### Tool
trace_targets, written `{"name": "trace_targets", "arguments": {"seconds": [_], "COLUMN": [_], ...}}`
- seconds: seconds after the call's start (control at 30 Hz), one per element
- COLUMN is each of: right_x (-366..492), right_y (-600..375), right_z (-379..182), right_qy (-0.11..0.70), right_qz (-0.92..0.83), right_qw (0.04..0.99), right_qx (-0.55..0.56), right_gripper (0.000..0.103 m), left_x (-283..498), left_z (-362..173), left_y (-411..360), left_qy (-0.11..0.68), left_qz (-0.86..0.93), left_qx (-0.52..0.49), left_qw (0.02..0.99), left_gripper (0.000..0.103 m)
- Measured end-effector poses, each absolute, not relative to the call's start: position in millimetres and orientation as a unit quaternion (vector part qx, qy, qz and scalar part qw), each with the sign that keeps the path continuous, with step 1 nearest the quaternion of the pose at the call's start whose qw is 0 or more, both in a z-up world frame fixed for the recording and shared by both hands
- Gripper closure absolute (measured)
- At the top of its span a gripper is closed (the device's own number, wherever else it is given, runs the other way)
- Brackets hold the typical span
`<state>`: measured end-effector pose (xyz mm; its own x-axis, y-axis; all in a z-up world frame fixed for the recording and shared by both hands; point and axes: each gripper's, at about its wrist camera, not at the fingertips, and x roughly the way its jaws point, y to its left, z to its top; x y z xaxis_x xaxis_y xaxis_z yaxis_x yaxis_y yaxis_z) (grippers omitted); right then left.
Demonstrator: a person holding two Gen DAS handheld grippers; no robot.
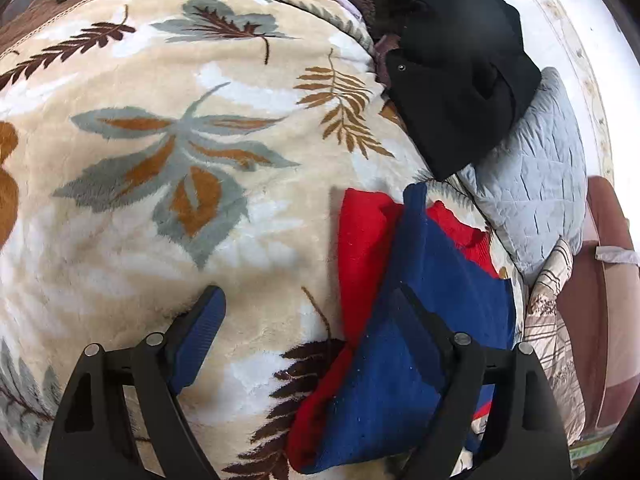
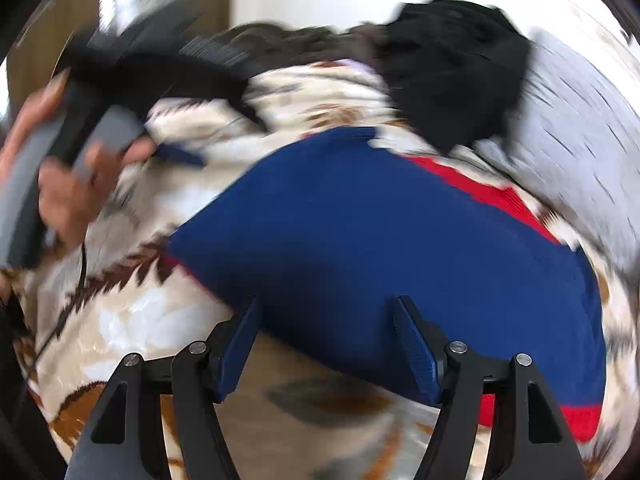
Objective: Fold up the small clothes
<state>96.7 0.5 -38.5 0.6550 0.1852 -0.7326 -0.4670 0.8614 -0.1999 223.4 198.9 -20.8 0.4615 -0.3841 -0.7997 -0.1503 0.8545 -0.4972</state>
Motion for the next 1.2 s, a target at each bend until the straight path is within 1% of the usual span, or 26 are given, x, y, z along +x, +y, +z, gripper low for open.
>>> {"name": "trace_targets", "arguments": {"seconds": [0.2, 0.27, 0.33, 0.37, 0.4, 0.43, 0.47, 0.53, 0.67, 0.8, 0.9, 0.97, 1.0, 1.07, 1.1, 1.13, 1.17, 1.2], "right_x": [89, 92, 95, 97, 100, 103, 104, 103, 93, 91, 95, 98, 99, 99, 99, 99, 98, 96], "right_y": [49, 60, 67, 68, 67, 64, 59, 47, 30, 27, 23, 20, 19, 17, 15, 13, 11, 8], "right_z": [-60, -62, -64, -64, -64, -63, -60, -49, -33, -31, -30, -30, -30, -29, -28, -28, -26, -25], "right_qy": [0.335, 0.316, 0.301, 0.294, 0.294, 0.300, 0.299, 0.284, 0.250, 0.249, 0.250, 0.251, 0.252, 0.251, 0.251, 0.251, 0.250, 0.248], "right_qz": [0.181, 0.160, 0.144, 0.136, 0.133, 0.128, 0.127, 0.135, 0.137, 0.148, 0.156, 0.161, 0.162, 0.166, 0.168, 0.169, 0.172, 0.174], "right_qw": [0.877, 0.879, 0.881, 0.883, 0.884, 0.886, 0.891, 0.907, 0.925, 0.925, 0.925, 0.926, 0.927, 0.928, 0.929, 0.930, 0.932, 0.933], "right_qx": [-0.294, -0.319, -0.336, -0.339, -0.337, -0.329, -0.316, -0.282, -0.253, -0.247, -0.238, -0.231, -0.227, -0.218, -0.212, -0.208, -0.201, -0.193], "right_gripper": [0.026, 0.020, 0.021, 0.031, 0.044, 0.070, 0.075, 0.080, 0.083, 0.083, 0.084, 0.084, 0.084, 0.084, 0.084, 0.084, 0.084, 0.085], "left_x": [222, 222, 222, 222, 222, 223, 223, 226, 235, 251, 266, 277, 279, 280, 280, 279, 278, 276], "left_z": [-24, -25, -27, -27, -28, -30, -31, -36, -41, -41, -47, -56, -59, -54, -51, -50, -49, -48], "left_y": [214, 217, 221, 223, 225, 226, 227, 228, 212, 178, 163, 152, 149, 144, 141, 139, 139, 140], "left_qy": [0.509, 0.508, 0.505, 0.503, 0.501, 0.500, 0.498, 0.495, 0.499, 0.517, 0.535, 0.560, 0.566, 0.562, 0.564, 0.568, 0.567, 0.565], "left_qz": [-0.096, -0.103, -0.111, -0.115, -0.119, -0.126, -0.134, -0.163, -0.212, -0.266, -0.274, -0.262, -0.256, -0.253, -0.253, -0.251, -0.244, -0.239], "left_qx": [-0.311, -0.324, -0.341, -0.348, -0.356, -0.366, -0.376, -0.406, -0.436, -0.412, -0.389, -0.363, -0.355, -0.341, -0.328, -0.319, -0.317, -0.317], "left_qw": [0.797, 0.791, 0.786, 0.783, 0.779, 0.775, 0.770, 0.751, 0.718, 0.702, 0.698, 0.697, 0.698, 0.711, 0.714, 0.716, 0.720, 0.723], "left_gripper": [0.017, 0.017, 0.017, 0.017, 0.017, 0.017, 0.017, 0.017, 0.017, 0.016, 0.016, 0.016, 0.020, 0.040, 0.063, 0.074, 0.076, 0.081]}}
